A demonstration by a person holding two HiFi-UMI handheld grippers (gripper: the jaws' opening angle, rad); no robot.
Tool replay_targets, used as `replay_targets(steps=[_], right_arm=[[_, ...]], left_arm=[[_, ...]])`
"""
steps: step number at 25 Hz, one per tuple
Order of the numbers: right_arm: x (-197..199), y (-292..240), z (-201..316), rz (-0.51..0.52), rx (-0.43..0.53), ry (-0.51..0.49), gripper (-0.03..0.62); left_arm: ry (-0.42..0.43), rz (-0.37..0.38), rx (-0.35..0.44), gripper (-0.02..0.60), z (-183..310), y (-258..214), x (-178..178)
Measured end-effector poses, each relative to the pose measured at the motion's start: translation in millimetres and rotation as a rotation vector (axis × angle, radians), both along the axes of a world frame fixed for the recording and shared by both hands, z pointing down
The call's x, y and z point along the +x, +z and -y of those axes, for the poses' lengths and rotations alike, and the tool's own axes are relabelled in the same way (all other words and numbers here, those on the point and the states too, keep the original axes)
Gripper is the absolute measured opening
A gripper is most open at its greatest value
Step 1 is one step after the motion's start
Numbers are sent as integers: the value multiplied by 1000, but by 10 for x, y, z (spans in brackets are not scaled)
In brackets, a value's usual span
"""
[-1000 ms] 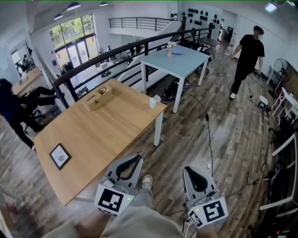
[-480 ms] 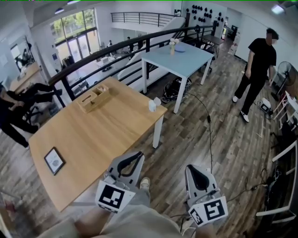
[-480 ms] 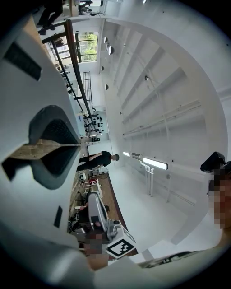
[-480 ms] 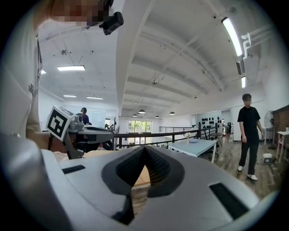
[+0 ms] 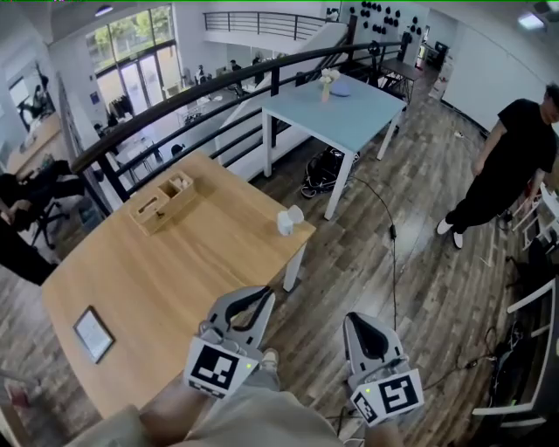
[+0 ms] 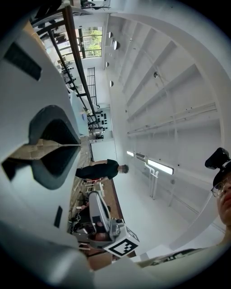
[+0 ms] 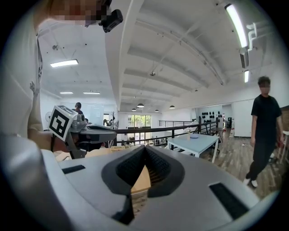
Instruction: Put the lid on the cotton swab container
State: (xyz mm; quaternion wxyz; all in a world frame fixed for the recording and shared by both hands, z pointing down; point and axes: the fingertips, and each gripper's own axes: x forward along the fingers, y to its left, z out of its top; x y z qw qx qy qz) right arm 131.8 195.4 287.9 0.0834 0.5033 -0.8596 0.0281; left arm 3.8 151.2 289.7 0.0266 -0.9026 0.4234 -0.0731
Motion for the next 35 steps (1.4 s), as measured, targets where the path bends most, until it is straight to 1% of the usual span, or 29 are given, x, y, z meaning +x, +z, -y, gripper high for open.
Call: replay_targets(steps=[5,10,15,21,28,35], right_arm=[[-118,9,763,-10,-2,1,26],[-179,77,1324,-17,-20,11,26],[-203,260,1717,-38,-66,5,26],[-140,440,2134,-48,-96,-18,26],[-30,722,2929,-56,-142,-101,26],[45,974,3928,-64,-188,-251,26]], left_arm=[[19,11,-24,32,732,106,-82],[26,5,-44,32,1303,208,-125],[23,-8,-72,32,1719,349,-164],[-6,-7,-86,32,2069,445,-146],[-74,21,-99,32,2679,619,-45],[-218,54,-169,32,3449,875,19]])
